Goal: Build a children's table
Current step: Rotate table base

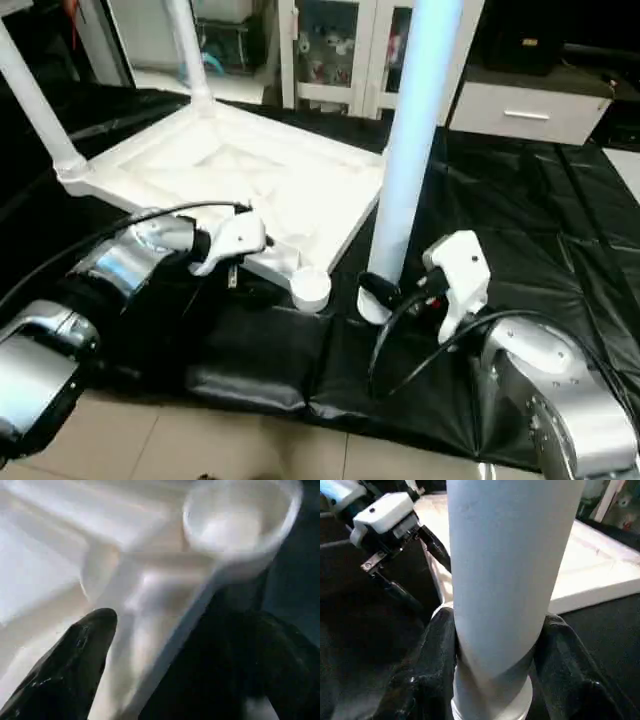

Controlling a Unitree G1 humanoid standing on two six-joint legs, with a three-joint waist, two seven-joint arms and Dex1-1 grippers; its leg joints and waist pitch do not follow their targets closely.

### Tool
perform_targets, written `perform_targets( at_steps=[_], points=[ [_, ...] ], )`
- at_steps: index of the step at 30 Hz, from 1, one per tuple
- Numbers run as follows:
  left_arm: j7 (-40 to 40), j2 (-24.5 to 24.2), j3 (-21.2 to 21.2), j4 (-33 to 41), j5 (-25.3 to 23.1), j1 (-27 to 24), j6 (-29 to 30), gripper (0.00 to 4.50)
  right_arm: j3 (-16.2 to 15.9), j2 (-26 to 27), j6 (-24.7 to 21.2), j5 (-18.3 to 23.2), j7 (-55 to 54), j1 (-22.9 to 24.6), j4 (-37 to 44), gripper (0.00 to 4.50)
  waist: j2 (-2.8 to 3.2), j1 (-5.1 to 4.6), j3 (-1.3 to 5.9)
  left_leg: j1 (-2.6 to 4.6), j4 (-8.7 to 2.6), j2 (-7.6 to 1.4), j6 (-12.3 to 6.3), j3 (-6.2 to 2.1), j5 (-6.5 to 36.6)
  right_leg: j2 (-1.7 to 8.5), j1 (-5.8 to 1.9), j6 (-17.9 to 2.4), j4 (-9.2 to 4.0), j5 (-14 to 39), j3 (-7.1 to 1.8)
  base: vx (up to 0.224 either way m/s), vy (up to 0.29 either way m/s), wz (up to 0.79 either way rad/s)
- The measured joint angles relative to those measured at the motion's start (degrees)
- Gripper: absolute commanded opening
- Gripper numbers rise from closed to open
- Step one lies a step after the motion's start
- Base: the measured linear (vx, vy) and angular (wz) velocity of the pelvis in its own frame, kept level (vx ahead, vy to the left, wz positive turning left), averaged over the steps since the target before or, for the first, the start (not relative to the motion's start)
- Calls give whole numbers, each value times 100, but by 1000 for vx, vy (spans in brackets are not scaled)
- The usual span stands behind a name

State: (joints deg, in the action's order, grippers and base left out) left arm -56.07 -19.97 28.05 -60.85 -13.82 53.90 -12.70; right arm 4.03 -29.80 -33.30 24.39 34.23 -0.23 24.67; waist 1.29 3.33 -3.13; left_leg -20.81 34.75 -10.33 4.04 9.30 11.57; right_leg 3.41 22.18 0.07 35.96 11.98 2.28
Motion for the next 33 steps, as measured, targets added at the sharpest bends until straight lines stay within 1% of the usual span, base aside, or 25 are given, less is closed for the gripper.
perform_targets(
  at_steps=[1, 4, 6, 10, 13, 16, 18, 22, 23, 25, 32, 33],
  points=[
    [15, -7, 42, -124, -83, 12, -24, 421, -6, -4, -6, -1, 7, 24, 0, 184, 2, -1, -1, 1, 0, 0, 0, 0, 0, 0, 0, 0, 0, 0, 0, 0, 0, 0],
    [-72, -25, 116, -295, -223, 108, -126, 408, -6, -22, -8, 1, 57, 4, 0, 184, 4, 3, -1, 7, 1, 0, 0, 0, 0, 0, -4, -2, 0, -1, -2, 0, 0, 0],
    [-236, -60, 135, -403, -283, 173, -173, 382, -6, -40, -8, 5, 96, -3, -1, 184, 6, -2, 1, 13, 0, 0, -1, 3, 1, 0, -5, -2, 0, -1, -3, 0, 0, 0],
    [-379, -90, 107, -607, -308, 272, -285, 370, -22, -51, -2, -3, 110, -62, -9, 184, 5, -4, 1, 29, -9, -1, -1, 7, 0, 0, -11, -4, 1, 0, -5, 0, 0, 0],
    [-737, -129, 90, -683, -278, 329, -362, 338, -93, -70, 15, -7, 159, -152, -22, 184, 4, 6, 1, 33, -12, 0, -1, 13, 0, 0, -13, -5, 1, 1, -9, 0, 0, 0],
    [-1092, -182, 111, -712, -317, 384, -470, 321, -193, -93, 34, -38, 261, -185, -76, 184, -6, 29, 4, 34, -14, 0, -3, 17, 1, 2, -14, -10, 0, 4, -9, 0, 0, 0],
    [-1243, -187, 190, -741, -438, 437, -591, 292, -248, -139, 39, -55, 330, -212, -146, 184, -7, 46, 4, 34, -14, 1, -5, 23, 3, 6, -14, -10, -1, 4, -11, 0, 0, 0],
    [-1353, -189, 295, -755, -620, 502, -695, 277, -252, -185, 132, -94, 373, -286, -257, 184, -8, 55, 5, 37, -15, 1, -6, 26, 3, 7, -14, -10, -1, 5, -13, 0, 0, 0],
    [-1369, -190, 329, -755, -651, 516, -715, 251, -255, -187, 140, -134, 374, -303, -257, 184, -8, 57, 5, 39, -17, 1, -5, 27, 3, 7, -14, -10, -1, 5, -13, 0, 0, 0],
    [-1369, -190, 334, -754, -670, 528, -702, 242, -273, -187, 146, -164, 376, -340, -259, 184, -8, 54, 5, 41, -19, 0, -5, 27, 3, 7, -14, -10, 0, 5, -13, 0, 0, 0],
    [-1382, -184, 331, -749, -670, 533, -618, 242, -286, -186, 148, -169, 376, -374, -259, 184, -8, 54, 5, 41, -20, 0, -6, 28, 2, 7, -15, -12, 0, 6, -13, 0, 0, 0],
    [-1382, -184, 331, -749, -670, 533, -615, 225, -286, -186, 148, -169, 376, -374, -259, 184, -8, 54, 5, 42, -20, 0, -5, 29, 2, 7, -14, -12, 0, 6, -13, 0, 0, 0]
  ],
)
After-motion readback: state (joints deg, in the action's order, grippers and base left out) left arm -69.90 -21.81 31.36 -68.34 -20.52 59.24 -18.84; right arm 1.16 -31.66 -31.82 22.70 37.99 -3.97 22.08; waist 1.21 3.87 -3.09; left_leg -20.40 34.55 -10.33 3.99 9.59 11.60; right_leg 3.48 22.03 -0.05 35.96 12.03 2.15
